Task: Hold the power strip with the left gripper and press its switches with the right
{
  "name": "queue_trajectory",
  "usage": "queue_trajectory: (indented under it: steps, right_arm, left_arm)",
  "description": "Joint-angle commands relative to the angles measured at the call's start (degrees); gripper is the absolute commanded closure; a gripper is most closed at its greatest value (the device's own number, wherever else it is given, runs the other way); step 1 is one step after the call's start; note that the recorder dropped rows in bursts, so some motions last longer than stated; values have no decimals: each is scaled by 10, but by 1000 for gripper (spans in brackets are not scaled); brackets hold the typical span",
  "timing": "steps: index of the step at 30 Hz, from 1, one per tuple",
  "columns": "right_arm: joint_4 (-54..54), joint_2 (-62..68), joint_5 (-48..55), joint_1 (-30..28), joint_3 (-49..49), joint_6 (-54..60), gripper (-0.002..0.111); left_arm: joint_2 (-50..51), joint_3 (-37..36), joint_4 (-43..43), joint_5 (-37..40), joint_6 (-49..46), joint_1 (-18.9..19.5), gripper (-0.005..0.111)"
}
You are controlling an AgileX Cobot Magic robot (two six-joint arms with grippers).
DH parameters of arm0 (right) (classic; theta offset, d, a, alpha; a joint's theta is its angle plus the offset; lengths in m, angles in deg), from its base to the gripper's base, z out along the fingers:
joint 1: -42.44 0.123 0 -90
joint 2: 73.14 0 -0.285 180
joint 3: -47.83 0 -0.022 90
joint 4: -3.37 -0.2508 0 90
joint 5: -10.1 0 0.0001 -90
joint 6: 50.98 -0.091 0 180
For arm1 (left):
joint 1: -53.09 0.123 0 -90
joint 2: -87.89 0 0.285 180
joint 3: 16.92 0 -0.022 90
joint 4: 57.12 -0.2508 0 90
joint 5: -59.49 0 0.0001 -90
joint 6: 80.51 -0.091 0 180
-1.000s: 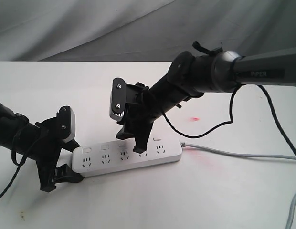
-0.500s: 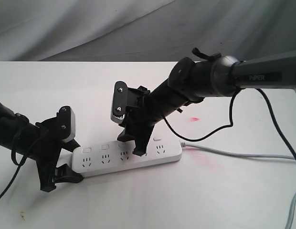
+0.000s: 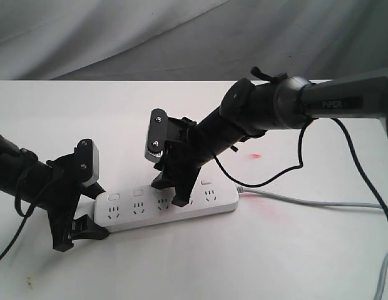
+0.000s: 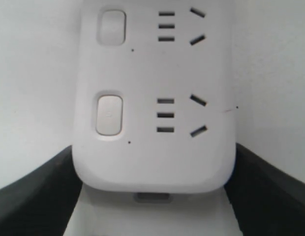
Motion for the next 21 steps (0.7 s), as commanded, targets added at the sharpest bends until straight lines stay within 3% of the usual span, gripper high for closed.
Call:
queue_trajectory:
  steps: [1,21]
  right_arm:
    - [26,23,11,0,-5,2,70]
    - [2,11,-9,-17,-42,6,70]
  left_arm:
    - [2,1,-7,-19,-6,-1,56]
    - [2,1,-7,-19,-6,-1,56]
